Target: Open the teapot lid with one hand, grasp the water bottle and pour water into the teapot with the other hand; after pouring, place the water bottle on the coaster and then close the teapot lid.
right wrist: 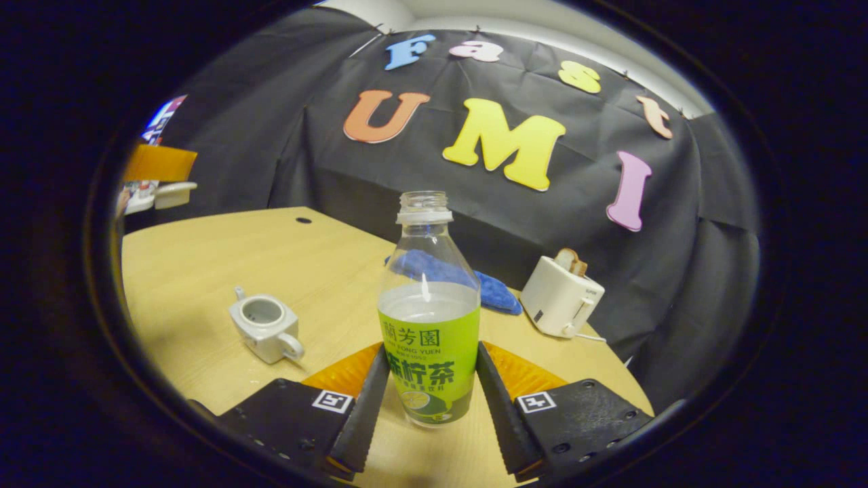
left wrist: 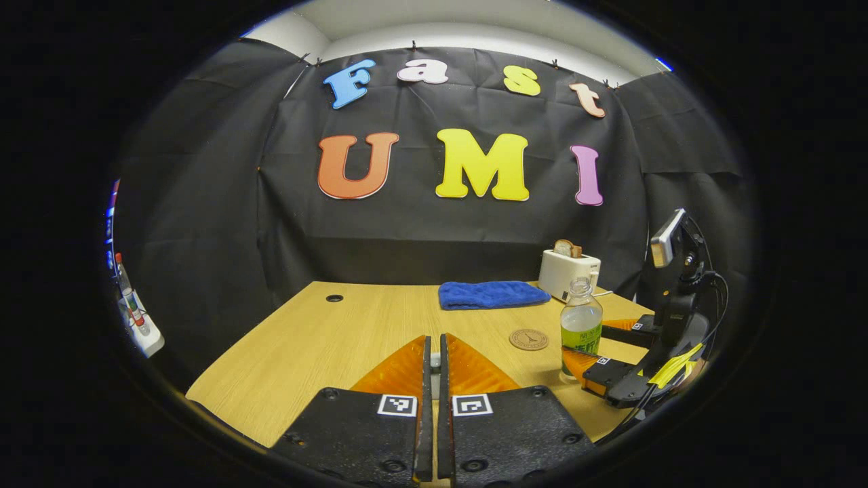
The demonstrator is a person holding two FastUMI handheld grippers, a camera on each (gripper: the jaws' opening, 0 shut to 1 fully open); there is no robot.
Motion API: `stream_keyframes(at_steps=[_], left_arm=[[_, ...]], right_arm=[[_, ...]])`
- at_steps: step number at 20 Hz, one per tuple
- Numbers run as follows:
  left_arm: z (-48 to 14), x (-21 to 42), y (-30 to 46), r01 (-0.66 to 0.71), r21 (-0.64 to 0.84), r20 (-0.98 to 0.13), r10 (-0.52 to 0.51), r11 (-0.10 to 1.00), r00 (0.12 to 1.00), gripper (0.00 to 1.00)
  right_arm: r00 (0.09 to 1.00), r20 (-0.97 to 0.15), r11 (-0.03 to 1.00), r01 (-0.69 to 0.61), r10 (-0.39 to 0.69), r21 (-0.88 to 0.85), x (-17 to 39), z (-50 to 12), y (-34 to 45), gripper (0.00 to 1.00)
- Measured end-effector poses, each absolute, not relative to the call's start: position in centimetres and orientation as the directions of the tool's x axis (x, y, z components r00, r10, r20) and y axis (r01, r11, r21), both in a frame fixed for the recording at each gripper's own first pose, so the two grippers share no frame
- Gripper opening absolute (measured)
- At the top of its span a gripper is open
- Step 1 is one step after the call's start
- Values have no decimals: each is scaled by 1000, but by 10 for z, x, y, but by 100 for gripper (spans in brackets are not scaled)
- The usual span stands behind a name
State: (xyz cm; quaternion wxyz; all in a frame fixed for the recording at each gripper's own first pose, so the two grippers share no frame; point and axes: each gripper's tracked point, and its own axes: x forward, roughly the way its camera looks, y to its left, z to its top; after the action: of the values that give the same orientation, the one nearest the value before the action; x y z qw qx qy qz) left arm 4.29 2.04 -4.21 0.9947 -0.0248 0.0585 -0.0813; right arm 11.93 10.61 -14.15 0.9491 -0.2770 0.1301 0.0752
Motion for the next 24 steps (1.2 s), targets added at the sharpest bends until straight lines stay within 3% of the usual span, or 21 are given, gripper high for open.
stream_keyframes(at_steps=[4,11,17,24], left_arm=[[-41,42,30,146,-52,-110,-151,988,982,5],[-36,38,43,135,-69,-104,-141,988,984,5],[-35,36,50,137,-76,-104,-144,988,984,5],[-35,34,52,152,-81,-104,-160,985,982,5]], right_arm=[[955,-297,682,-233,24,-693,123,-146,103,73],[961,-276,442,-234,-31,-866,131,-149,106,73],[951,-305,288,-281,-42,-915,131,-162,115,75],[969,-247,47,-246,-25,-968,134,-162,124,74]])
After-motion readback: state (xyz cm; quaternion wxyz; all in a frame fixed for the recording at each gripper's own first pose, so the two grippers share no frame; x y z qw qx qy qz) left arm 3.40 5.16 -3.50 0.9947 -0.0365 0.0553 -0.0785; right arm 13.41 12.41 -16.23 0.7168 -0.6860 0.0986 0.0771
